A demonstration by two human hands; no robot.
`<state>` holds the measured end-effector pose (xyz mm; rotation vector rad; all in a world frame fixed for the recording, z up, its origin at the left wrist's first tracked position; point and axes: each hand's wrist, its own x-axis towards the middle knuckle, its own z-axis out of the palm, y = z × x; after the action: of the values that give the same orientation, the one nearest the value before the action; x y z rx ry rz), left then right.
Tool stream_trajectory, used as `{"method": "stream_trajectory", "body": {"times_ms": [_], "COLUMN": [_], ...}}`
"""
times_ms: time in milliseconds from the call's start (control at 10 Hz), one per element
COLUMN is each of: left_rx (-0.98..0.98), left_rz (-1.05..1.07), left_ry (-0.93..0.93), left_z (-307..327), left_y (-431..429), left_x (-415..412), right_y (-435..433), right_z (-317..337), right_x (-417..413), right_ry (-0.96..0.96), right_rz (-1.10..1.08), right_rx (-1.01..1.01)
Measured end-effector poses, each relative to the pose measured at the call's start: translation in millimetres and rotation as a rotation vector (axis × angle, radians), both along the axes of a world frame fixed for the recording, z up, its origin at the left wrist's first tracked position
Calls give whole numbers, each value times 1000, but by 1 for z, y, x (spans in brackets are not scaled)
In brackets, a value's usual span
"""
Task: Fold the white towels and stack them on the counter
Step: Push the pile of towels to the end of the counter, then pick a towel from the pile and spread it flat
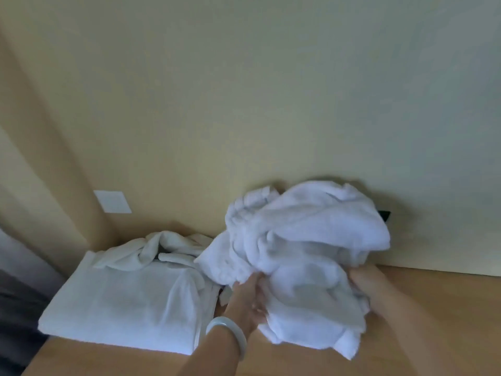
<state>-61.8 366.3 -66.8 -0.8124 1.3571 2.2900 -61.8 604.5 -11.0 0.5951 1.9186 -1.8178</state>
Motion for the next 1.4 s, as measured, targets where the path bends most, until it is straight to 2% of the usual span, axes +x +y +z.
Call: {"method": "stream_trajectory", "body": {"times_ms": [100,200,300,400,500,600,700,800,900,1000,1100,1200,1300,1400], "left_rx": [23,33,60,33,-86,-332,-976,-1470,-1763,-1711,-1636,-1309,-966,-646], "left_rz": [-158,-43,-30,-18,-72,-133,-378,-474,-659,-716,-697,-457,-413,-449], "left_ry": [-193,-145,-93,-49,3,113,331,359,165,-97,-92,401,828,1082], "left_z": [-20,-4,28,46,52,47,23,0,-11,-23,-15,30,110,173], "left_y": [-16,-21,-42,-71,-99,-124,-163,-210,-246,-269,-274,-247,-203,-170], "left_x": [31,33,30,16,1,-21,-53,-82,-107,-130,-139,-130,-112,-96], "right_y": [-24,-46,-73,-102,-123,-133,-143,-146,-154,-177,-205,-235,-264,-263], "right_z": [-65,-56,-29,-11,-33,-69,-72,-59,-39,-24,-17,-4,12,52], "right_x": [-3,8,17,5,-18,-26,-38,-45,-45,-35,-33,-43,-70,-89], "right_ry": [69,356,753,866,493,315,257,181,198,648,1001,976,788,745], "right_rz": [-239,-343,-306,-5,366,456,458,510,472,194,104,247,373,139], "right_rx": [541,714,898,1075,1137,1221,1253,1268,1293,1341,1184,871,541,306]}}
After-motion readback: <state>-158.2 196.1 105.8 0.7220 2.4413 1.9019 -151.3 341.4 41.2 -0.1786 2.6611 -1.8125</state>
